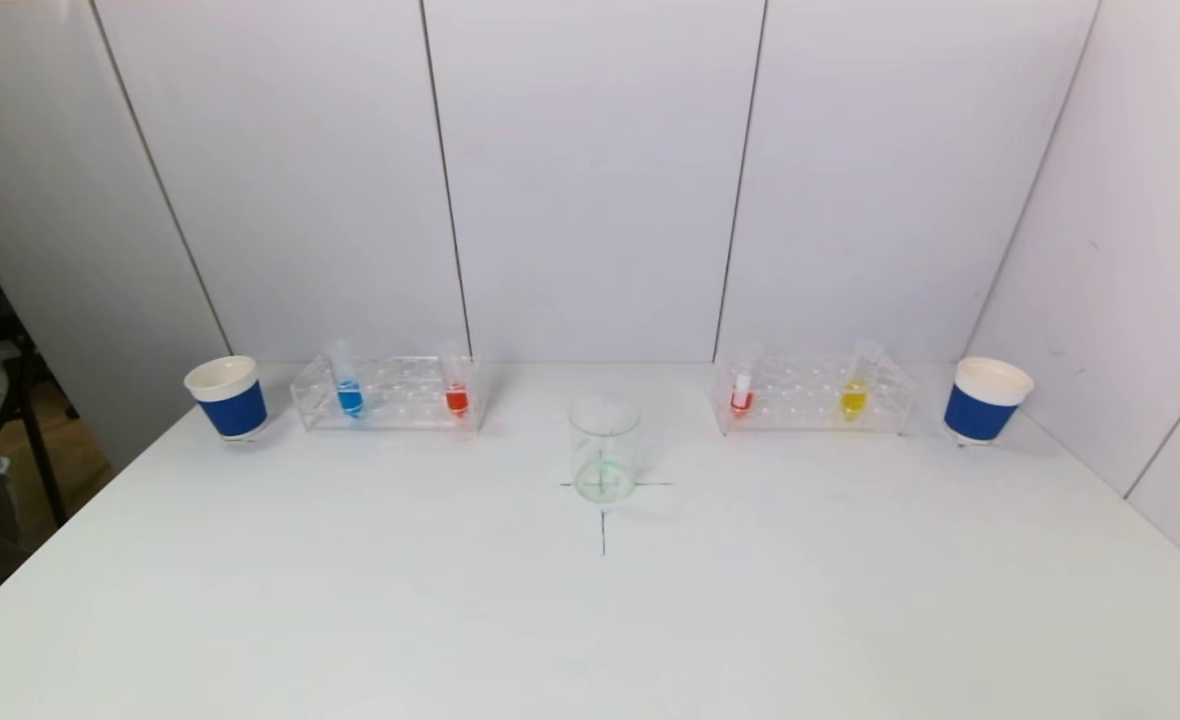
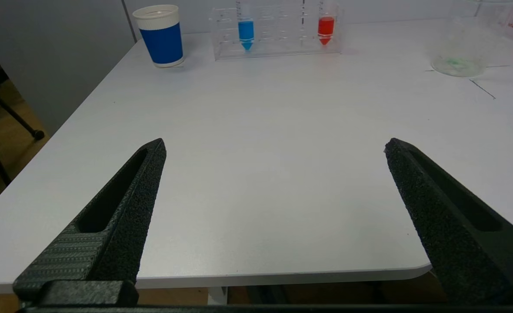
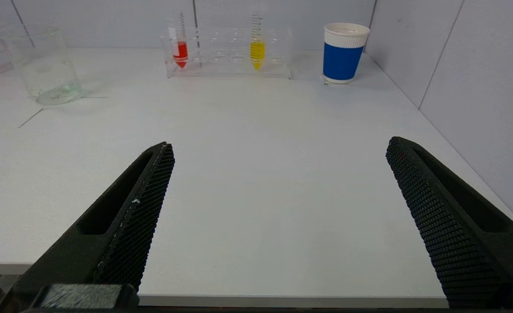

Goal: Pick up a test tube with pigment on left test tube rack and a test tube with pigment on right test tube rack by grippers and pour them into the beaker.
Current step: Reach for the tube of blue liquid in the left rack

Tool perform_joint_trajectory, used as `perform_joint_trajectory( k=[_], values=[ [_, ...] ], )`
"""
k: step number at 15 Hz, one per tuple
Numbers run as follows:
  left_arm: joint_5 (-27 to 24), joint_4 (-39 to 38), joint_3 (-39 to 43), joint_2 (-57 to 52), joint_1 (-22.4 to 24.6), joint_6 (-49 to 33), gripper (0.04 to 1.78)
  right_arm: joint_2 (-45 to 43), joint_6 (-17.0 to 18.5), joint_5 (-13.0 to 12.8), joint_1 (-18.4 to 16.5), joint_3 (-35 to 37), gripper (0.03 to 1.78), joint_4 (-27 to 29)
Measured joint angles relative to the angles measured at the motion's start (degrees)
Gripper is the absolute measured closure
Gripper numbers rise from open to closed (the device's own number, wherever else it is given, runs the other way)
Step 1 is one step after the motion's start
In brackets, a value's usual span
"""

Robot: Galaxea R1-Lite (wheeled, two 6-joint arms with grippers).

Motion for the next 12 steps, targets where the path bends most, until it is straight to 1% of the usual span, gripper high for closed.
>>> perform_joint_trajectory(
  k=[12],
  values=[
    [-0.49,0.04,0.0,0.0,0.0,1.74,0.06,0.0,0.0,0.02,0.0,0.0,0.04,-0.01]
  ],
)
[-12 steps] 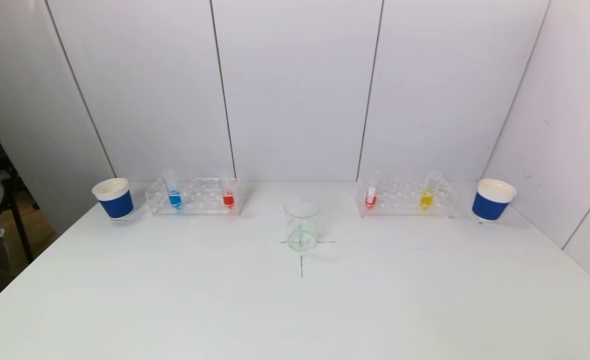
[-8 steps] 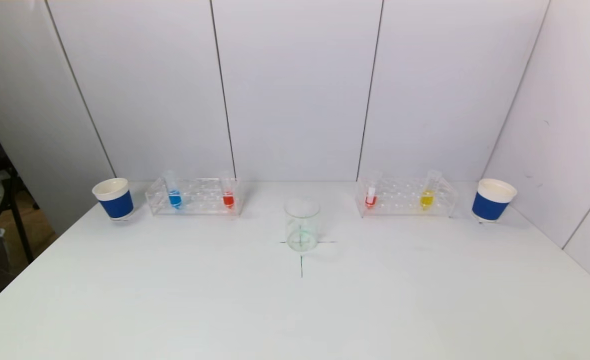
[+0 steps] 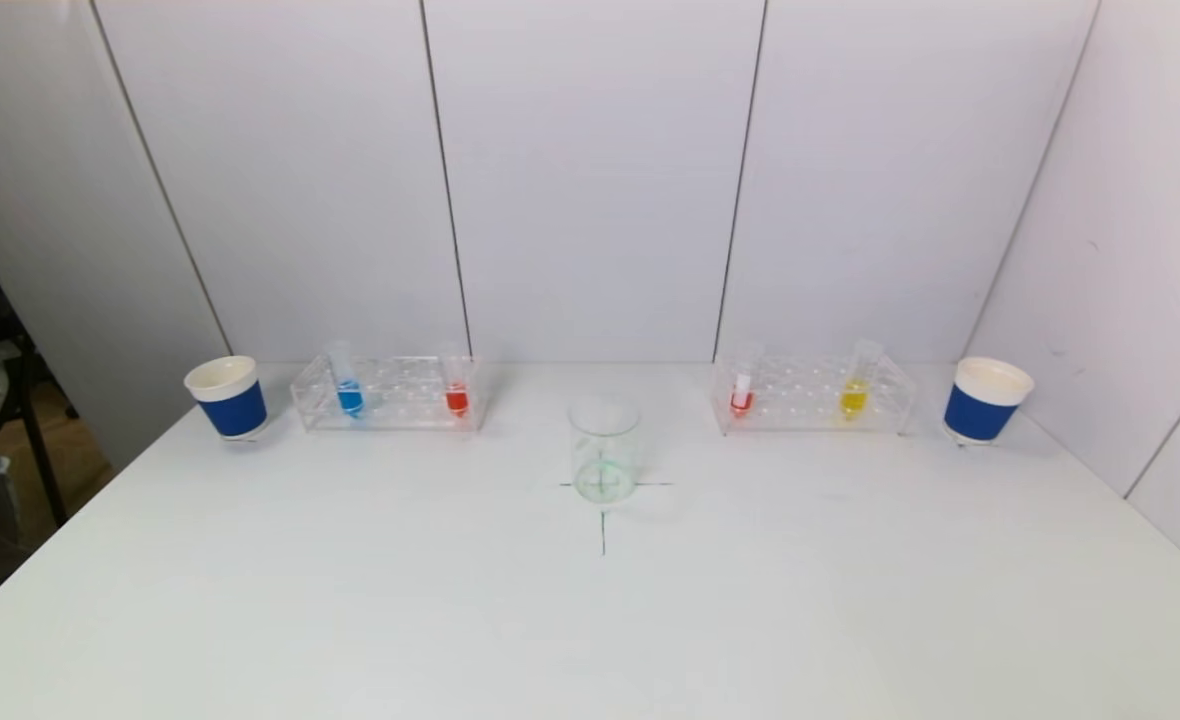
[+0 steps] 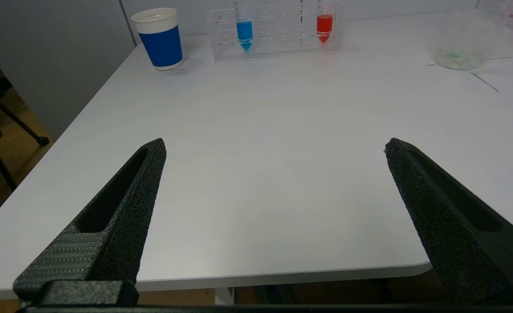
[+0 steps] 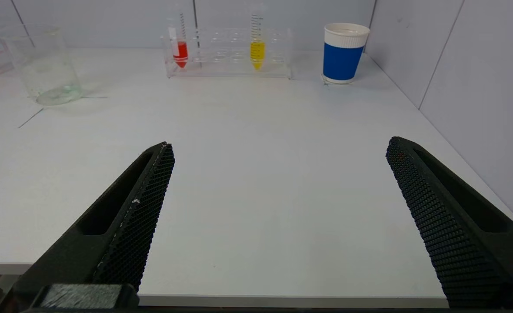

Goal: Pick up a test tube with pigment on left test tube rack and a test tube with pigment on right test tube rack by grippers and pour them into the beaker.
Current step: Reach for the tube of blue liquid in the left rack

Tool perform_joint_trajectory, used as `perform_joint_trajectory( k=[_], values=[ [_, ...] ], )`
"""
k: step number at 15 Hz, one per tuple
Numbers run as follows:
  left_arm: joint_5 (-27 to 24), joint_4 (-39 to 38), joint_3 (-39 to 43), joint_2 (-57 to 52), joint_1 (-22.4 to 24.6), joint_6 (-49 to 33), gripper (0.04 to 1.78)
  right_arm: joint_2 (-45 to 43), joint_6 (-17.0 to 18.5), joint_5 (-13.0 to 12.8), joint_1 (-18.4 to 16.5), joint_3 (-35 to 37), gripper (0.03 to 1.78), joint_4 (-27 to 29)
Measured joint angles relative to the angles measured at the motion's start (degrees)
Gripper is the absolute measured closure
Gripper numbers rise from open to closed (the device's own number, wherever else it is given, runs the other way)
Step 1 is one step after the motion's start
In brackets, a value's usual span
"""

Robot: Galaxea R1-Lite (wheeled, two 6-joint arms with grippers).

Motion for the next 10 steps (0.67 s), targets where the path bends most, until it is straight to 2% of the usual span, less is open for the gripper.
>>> perform_joint_trajectory(
  k=[7,10],
  values=[
    [-0.06,0.11,-0.13,0.0,0.0,0.13,0.06,0.0,0.0,-0.02,0.0,0.0,0.04,0.01],
    [-0.72,1.18,-2.86,0.0,0.0,0.29,0.06,0.0,0.0,-0.02,0.0,0.0,0.04,0.0]
  ],
)
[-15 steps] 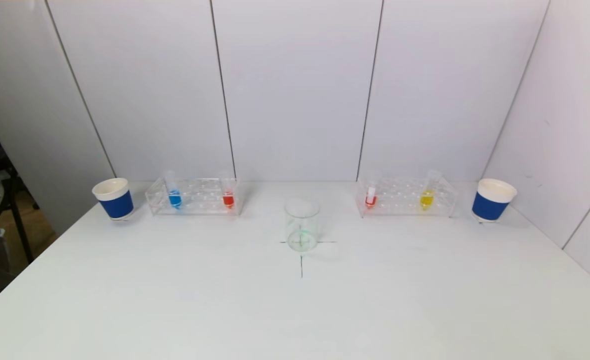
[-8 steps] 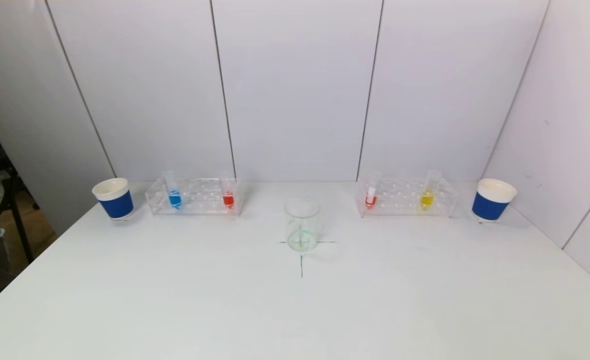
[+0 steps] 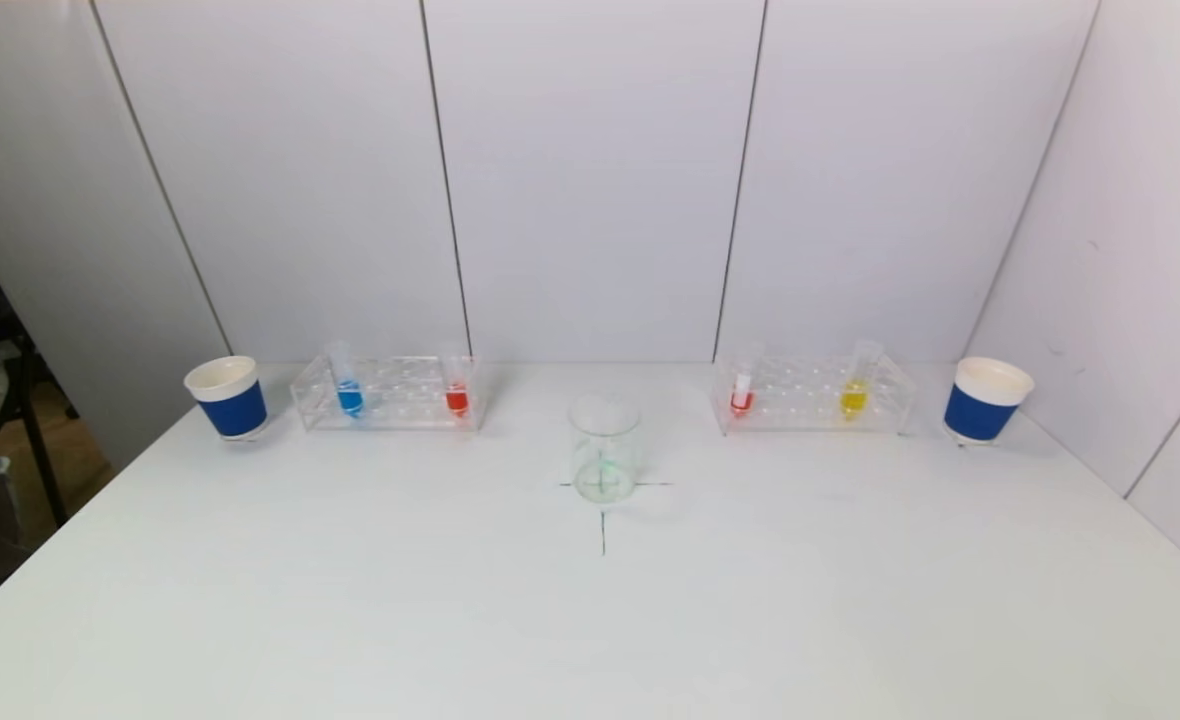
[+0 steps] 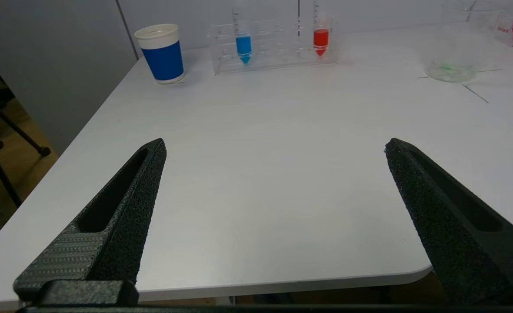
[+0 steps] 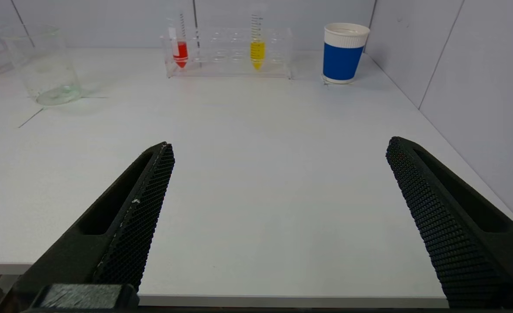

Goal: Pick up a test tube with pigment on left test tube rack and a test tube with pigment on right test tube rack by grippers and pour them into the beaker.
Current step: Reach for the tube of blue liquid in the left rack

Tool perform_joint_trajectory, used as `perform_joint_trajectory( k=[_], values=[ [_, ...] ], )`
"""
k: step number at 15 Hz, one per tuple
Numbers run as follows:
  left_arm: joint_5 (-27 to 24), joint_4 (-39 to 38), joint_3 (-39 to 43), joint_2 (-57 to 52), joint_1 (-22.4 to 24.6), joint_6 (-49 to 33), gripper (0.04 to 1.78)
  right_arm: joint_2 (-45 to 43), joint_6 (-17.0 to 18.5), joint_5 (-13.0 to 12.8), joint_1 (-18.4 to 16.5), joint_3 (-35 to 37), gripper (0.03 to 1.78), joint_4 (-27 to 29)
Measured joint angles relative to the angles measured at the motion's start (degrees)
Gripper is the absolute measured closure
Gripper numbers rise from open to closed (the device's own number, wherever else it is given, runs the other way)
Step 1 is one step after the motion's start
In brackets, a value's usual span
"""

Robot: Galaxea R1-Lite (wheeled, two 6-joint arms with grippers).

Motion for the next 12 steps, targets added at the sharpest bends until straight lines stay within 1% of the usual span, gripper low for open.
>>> perform_joint_trajectory(
  k=[3,5,9,12],
  values=[
    [-0.41,3.91,-4.57,0.21,0.02,0.0,0.06,0.0,0.02,0.0,0.0,0.0,0.04,0.0],
    [-0.33,5.49,-9.12,2.15,0.02,-0.02,0.06,0.0,0.0,0.0,0.0,0.0,0.04,0.0],
    [0.28,4.9,-19.9,12.68,0.0,-0.57,0.06,0.0,0.0,-0.02,0.0,0.0,0.04,0.0],
    [0.44,1.79,-26.26,22.87,-0.02,-0.73,0.06,0.0,0.0,0.0,0.0,0.0,0.04,0.0]
  ],
)
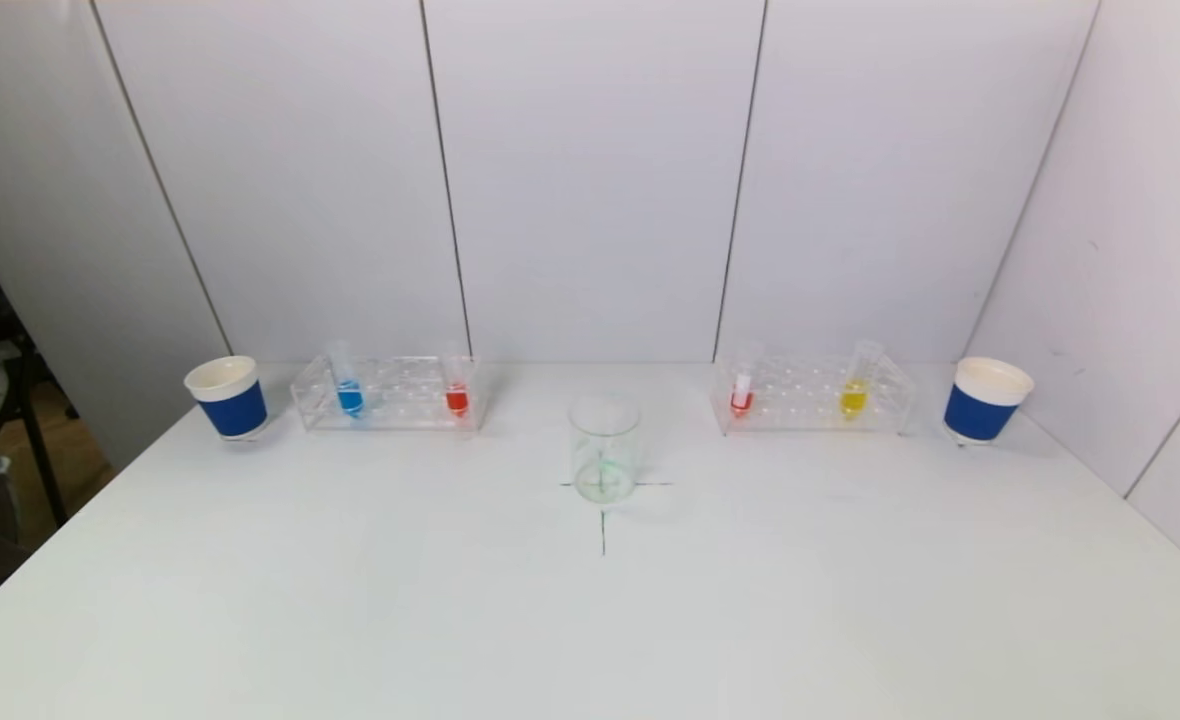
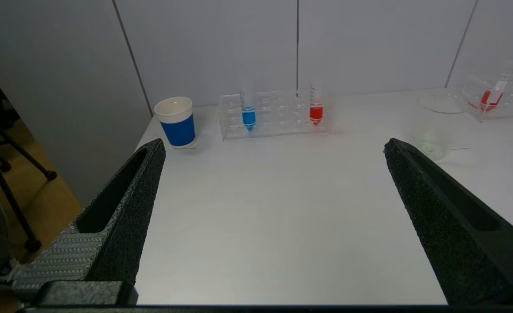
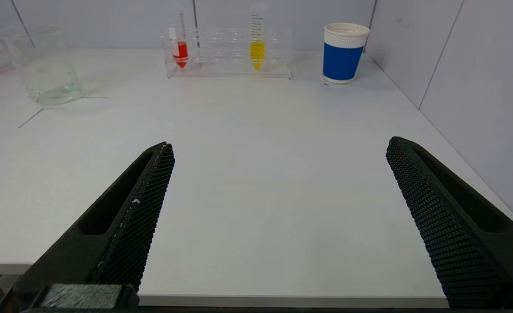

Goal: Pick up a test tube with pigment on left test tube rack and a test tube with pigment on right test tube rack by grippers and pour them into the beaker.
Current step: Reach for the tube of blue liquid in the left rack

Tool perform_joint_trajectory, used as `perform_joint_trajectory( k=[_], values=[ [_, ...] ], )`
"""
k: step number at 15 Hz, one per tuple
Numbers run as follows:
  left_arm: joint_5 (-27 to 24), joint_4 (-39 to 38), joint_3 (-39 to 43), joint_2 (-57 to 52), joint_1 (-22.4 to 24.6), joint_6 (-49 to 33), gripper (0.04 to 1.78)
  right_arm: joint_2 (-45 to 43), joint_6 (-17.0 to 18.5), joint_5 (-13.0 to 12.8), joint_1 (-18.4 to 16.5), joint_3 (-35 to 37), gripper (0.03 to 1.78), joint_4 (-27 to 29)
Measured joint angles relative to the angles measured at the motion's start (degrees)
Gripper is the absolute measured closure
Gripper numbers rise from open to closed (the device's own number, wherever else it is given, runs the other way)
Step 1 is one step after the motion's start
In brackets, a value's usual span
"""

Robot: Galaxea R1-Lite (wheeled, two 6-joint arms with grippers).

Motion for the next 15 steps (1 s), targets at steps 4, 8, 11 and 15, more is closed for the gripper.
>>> perform_joint_trajectory(
  k=[4,8,11,15],
  values=[
    [-0.02,-10.79,-1.9,14.29,-0.01,-0.15,0.06,0.0,0.0,0.0,0.0,0.0,0.04,0.0],
    [-0.09,-22.61,-0.48,27.93,-0.01,-1.3,0.06,0.0,0.02,0.0,0.0,0.0,0.04,0.0],
    [-0.17,-31.16,1.12,37.99,-0.09,-3.17,0.06,0.0,0.0,-0.02,0.0,0.0,0.04,0.0],
    [-0.2,-45.52,3.02,51.38,-0.06,-4.44,0.06,0.0,0.0,0.0,0.0,0.0,0.04,0.0]
  ],
)
